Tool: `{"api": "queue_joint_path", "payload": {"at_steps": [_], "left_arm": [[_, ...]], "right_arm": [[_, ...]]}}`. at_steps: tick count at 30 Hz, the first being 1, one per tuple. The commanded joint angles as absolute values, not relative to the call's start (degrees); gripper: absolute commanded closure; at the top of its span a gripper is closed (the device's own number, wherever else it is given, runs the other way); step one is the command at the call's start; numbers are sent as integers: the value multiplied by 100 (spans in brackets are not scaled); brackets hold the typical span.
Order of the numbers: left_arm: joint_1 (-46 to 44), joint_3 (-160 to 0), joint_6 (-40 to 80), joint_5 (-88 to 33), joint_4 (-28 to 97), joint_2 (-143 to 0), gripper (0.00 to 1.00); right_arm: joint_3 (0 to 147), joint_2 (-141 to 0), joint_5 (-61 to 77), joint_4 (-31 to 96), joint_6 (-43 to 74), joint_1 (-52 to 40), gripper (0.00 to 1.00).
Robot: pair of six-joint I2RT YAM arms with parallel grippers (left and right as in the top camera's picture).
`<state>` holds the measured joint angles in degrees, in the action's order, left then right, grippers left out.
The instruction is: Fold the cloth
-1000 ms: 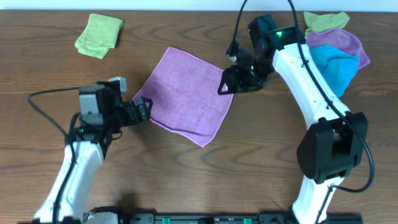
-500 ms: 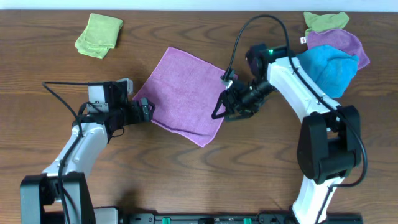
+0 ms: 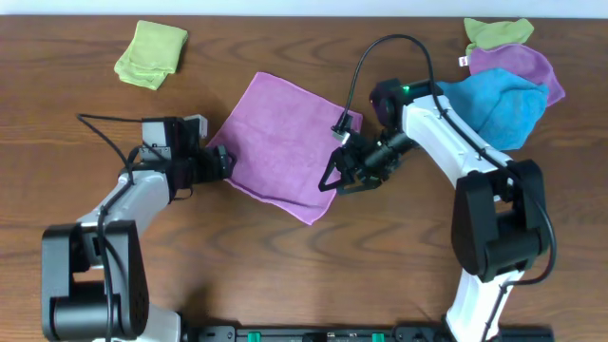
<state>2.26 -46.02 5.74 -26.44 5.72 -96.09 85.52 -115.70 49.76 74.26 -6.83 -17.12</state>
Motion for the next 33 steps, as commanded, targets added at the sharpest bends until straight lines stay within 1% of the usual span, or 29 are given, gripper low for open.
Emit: {"api": "queue_joint_path", "payload": {"at_steps": [1, 4, 5, 9, 10, 16, 18, 21, 22, 25, 28, 30, 31, 33], "left_arm": [[268, -4821, 482, -2368, 558, -9673, 19], [266, -4984, 464, -2196, 611, -9675, 22], [266, -5033, 462, -2187, 620, -9675, 24], [266, -5061, 464, -2189, 690, -9675, 44], [266, -5061, 464, -2189, 753, -9675, 46], [266, -5061, 333, -1986, 1190, -9675, 41], [266, -5061, 329, -1900, 1243, -9675, 43], [266, -5061, 322, -1903, 1264, -9675, 54], [266, -5061, 322, -1903, 1284, -9675, 56], [266, -5061, 327, -1824, 1332, -9675, 69], [266, -5061, 362, -1743, 1385, -9675, 77], [266, -5061, 364, -1739, 1439, -9675, 89], [266, -5061, 364, -1737, 1468, -9675, 94], [266, -5061, 364, -1734, 1518, -9675, 94]], "right_arm": [[8534, -11463, 5144, 7413, -849, -1809, 39], [8534, -11463, 5142, 7413, -871, -1850, 39], [8534, -11463, 5142, 7408, -869, -1859, 39], [8534, -11463, 5116, 7408, -869, -1863, 40], [8534, -11463, 5116, 7406, -869, -1861, 40], [8534, -11463, 5103, 7393, -869, -1861, 40], [8534, -11463, 5103, 7393, -869, -1861, 40], [8534, -11463, 5103, 7393, -871, -1861, 41], [8534, -11463, 5100, 7395, -871, -1861, 41], [8534, -11463, 5100, 7397, -888, -1861, 42], [8534, -11463, 5100, 7397, -913, -1855, 42], [8534, -11463, 5098, 7397, -937, -1824, 43], [8534, -11463, 5078, 7397, -937, -1793, 43], [8534, -11463, 5035, 7391, -952, -1726, 44]]}}
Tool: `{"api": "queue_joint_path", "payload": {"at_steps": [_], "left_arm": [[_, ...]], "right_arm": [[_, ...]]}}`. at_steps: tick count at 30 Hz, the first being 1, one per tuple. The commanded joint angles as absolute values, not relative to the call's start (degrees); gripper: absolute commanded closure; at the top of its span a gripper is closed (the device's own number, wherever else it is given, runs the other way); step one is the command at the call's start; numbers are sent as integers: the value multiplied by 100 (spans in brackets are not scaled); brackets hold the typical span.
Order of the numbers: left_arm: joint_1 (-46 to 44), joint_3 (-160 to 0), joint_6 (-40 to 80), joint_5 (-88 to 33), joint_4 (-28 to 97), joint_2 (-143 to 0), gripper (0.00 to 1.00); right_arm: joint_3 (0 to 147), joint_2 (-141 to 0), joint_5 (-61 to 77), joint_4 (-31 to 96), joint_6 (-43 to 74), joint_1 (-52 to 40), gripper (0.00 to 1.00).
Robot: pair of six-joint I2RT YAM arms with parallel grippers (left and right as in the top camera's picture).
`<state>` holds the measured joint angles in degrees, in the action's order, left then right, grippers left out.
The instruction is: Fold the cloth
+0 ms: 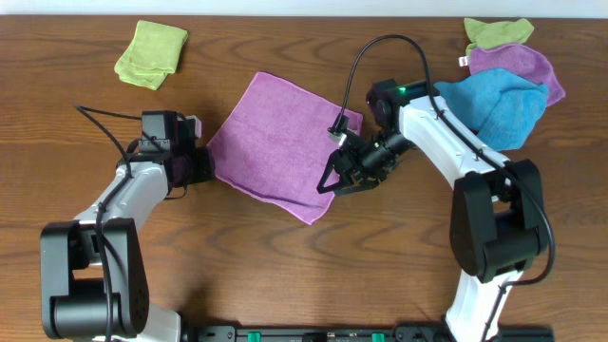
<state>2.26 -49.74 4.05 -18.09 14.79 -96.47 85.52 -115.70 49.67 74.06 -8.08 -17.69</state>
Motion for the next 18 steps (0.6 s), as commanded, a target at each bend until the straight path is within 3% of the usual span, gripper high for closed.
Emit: {"api": "queue_joint_path", "payload": {"at_steps": [1, 4, 8, 18], "left_arm": [[266, -5061, 388, -1734, 1544, -9675, 94], [266, -5061, 478, -1734, 1643, -9675, 94], [266, -5061, 672, -1734, 1900, -9675, 94], [259, -5061, 1387, -1802, 2462, -9673, 94]], "right_arm": [[8534, -11463, 4947, 7360, -950, -1712, 46], [8534, -11463, 4451, 7048, -707, -1721, 53], [8534, -11465, 3669, 6466, -187, -1833, 99], [8534, -11480, 1614, 5310, 429, -1916, 99]]}}
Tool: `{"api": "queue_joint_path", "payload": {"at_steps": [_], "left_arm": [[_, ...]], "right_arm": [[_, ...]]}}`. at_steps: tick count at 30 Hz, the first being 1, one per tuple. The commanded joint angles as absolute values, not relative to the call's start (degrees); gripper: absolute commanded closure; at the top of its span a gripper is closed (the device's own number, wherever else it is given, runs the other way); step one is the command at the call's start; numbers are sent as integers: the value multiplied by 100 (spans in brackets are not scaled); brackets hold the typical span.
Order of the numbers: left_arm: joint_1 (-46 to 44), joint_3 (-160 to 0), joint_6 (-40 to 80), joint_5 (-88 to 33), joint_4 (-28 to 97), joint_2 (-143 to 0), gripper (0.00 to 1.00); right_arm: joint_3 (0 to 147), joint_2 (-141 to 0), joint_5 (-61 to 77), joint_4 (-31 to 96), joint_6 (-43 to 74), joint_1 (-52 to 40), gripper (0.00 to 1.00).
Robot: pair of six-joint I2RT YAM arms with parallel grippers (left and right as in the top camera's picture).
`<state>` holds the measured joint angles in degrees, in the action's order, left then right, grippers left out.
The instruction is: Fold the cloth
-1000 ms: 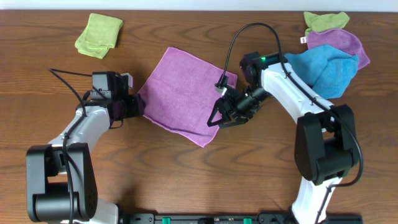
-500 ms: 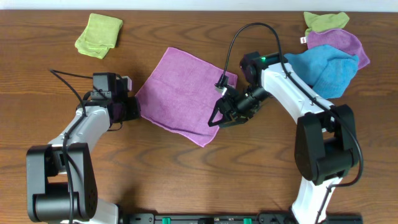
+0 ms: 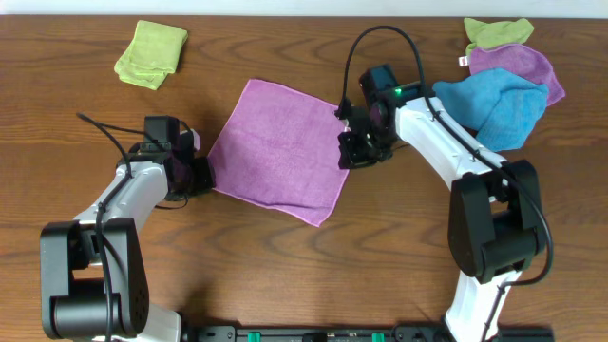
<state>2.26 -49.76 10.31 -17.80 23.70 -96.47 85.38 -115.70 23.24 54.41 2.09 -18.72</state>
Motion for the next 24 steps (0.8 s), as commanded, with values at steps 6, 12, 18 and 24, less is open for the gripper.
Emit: {"api": "queue_joint_path", "payload": {"at_steps": [6, 12, 18, 24], "left_arm": [[191, -5061, 1616, -2392, 2576, -9673, 94], [-217, -5061, 1680, -2464, 2891, -9664, 94], [-655, -5061, 1704, -2233, 3251, -9662, 94], [-972, -5061, 1809, -1765, 3813, -9511, 94]], "right_arm": [[8534, -11692, 1409, 4853, 429, -1916, 99], [8534, -11824, 1347, 4628, 469, -1916, 99], [8534, -11826, 1048, 4268, 469, -1911, 99], [8534, -11826, 941, 4104, 471, -1730, 99]]}}
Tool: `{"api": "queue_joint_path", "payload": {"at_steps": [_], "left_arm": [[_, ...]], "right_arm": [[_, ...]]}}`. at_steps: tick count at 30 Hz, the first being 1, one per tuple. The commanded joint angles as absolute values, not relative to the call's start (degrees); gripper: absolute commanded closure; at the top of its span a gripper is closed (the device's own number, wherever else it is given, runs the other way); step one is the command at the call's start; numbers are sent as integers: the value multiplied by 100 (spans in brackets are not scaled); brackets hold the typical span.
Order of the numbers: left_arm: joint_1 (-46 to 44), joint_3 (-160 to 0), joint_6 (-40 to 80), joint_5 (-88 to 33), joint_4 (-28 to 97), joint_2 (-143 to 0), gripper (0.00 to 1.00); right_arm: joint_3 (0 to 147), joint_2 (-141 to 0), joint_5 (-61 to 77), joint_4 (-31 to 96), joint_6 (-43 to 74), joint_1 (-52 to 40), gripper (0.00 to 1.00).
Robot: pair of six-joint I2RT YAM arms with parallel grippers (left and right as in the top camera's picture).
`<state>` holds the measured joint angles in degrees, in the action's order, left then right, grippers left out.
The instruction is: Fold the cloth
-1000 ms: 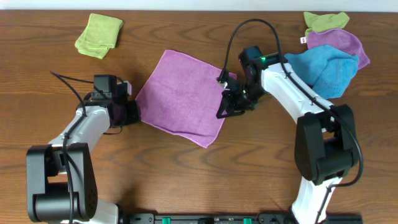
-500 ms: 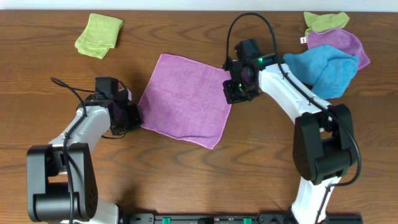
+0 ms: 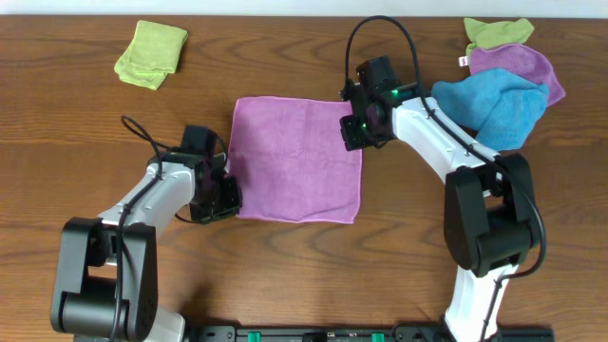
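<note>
The magenta cloth (image 3: 296,160) lies flat and square-on in the middle of the table, in one layer. My left gripper (image 3: 228,197) sits at its near left corner, fingers closed on the edge. At the far right corner my right gripper (image 3: 352,131) presses down on the cloth, its fingers together on the fabric. The fingertips themselves are small in the overhead view.
A folded green cloth (image 3: 150,54) lies at the far left. A heap of cloths sits at the far right: blue (image 3: 499,106), purple (image 3: 518,65) and green (image 3: 497,31). Cables trail from both arms.
The cloth has turned from a slanted lie to square with the table. My left gripper moved nearer and rightward with its corner; my right gripper moved slightly farther back with the far right corner.
The cloth lay as a slanted diamond, my left gripper at its left corner and my right gripper at its right edge. The right gripper then moved up to the far right corner. Now both hold opposite corners and the cloth lies square.
</note>
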<state>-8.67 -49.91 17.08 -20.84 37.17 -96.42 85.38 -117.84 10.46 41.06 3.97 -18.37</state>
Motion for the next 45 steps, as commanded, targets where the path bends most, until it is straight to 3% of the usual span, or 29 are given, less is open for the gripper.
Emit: {"api": "queue_joint_path", "payload": {"at_steps": [1, 5, 10, 12, 16, 22, 26, 33, 39, 45], "left_arm": [[-991, -5061, 1809, -1706, 3839, -9463, 94], [-1015, -5061, 1806, -1605, 3828, -9159, 94], [-1015, -5061, 1802, -1608, 3789, -8967, 94], [-1015, -5061, 1802, -1608, 3791, -8967, 94], [-1015, -5061, 1802, -1612, 3874, -8967, 65], [-1015, -5061, 1778, -1605, 4239, -8954, 48], [-993, -5061, 1778, -1586, 4042, -8945, 29], [-805, -5061, 1778, -1979, 3809, -8943, 31], [-209, -5061, 1367, -2923, 3804, -8807, 36], [165, -5061, 1238, -3033, 3850, -8495, 29]], "right_arm": [[8534, -11826, 945, 4147, 475, -1684, 99], [8707, -11815, 1339, 4845, 489, -1570, 98], [9179, -11688, 1763, 6309, 362, -1444, 47], [9260, -11537, 1732, 6678, 285, -1417, 42], [9260, -11168, 1610, 7030, 248, -1393, 37], [9255, -10582, 1503, 7846, 139, -1389, 33], [9251, -10256, 1544, 8512, -95, -1282, 33], [8895, -8600, 1540, 8788, -259, -797, 25], [6643, -6761, 2165, 7321, -80, -443, 20], [4858, -6803, 3741, 5671, 215, -329, 24]]}}
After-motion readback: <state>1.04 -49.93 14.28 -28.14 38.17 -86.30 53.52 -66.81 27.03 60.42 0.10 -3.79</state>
